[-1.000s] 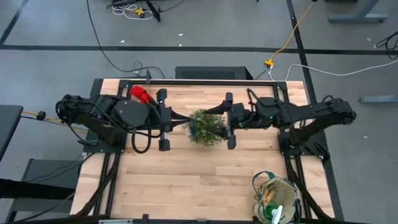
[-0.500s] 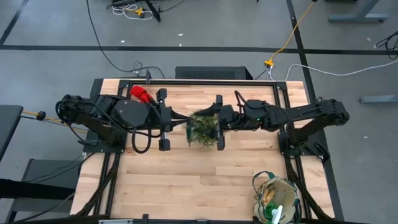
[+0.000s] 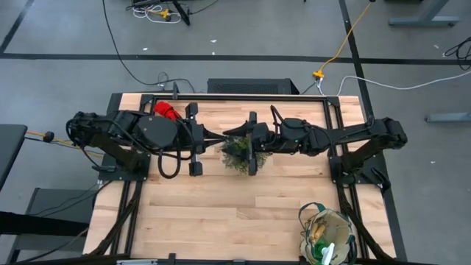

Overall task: Pick & Place Garden tools in Gardening bag
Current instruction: Put the green shear scissors into the white gardening bag

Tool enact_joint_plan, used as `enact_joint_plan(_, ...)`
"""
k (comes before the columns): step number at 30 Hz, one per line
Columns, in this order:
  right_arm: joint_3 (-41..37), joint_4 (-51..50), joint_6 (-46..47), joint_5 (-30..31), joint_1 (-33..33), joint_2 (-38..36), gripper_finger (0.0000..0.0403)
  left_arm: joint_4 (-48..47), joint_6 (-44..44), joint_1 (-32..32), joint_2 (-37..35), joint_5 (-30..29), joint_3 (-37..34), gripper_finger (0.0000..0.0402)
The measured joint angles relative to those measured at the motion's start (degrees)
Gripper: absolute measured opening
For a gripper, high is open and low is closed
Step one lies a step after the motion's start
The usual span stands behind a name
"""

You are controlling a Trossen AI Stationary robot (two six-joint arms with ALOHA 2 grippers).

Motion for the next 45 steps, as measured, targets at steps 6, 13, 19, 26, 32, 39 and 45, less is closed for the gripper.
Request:
enact_joint_plan(6, 0.0, -0.2, 0.0, 0.0, 0.0, 0.0, 0.0203, -0.3, -0.1, 0.0, 0.0, 0.0, 0.0, 0.0012)
enact_joint_plan(13, 0.0, -0.6, 0.0, 0.0, 0.0, 0.0, 0.0138, -0.3, -0.1, 0.0, 0.0, 0.4, 0.0, 0.0011)
enact_joint_plan(19, 0.0, -1.2, 0.0, -0.1, 0.0, 0.0, 0.0097, -0.3, -0.1, 0.0, 0.0, 0.7, 0.0, 0.0010)
enact_joint_plan(26, 0.0, -2.1, 0.0, -0.2, 0.0, 0.0, 0.0057, -0.3, -0.1, 0.0, 0.0, 0.7, 0.0, 0.0013)
enact_joint_plan(32, 0.0, -2.2, -0.1, -0.2, 0.0, 0.0, 0.0031, -0.3, -0.1, 0.0, 0.0, 0.7, 0.0, 0.0010)
enact_joint_plan(39, 0.0, -2.3, -0.1, -0.2, 0.0, 0.0, 0.0013, -0.3, -0.1, 0.0, 0.0, 0.7, 0.0, 0.0013)
enact_joint_plan(45, 0.0, -3.7, -0.1, -0.2, 0.0, 0.0, 0.0003, -1.1, -0.1, 0.0, 0.1, 0.7, 0.0, 0.0013)
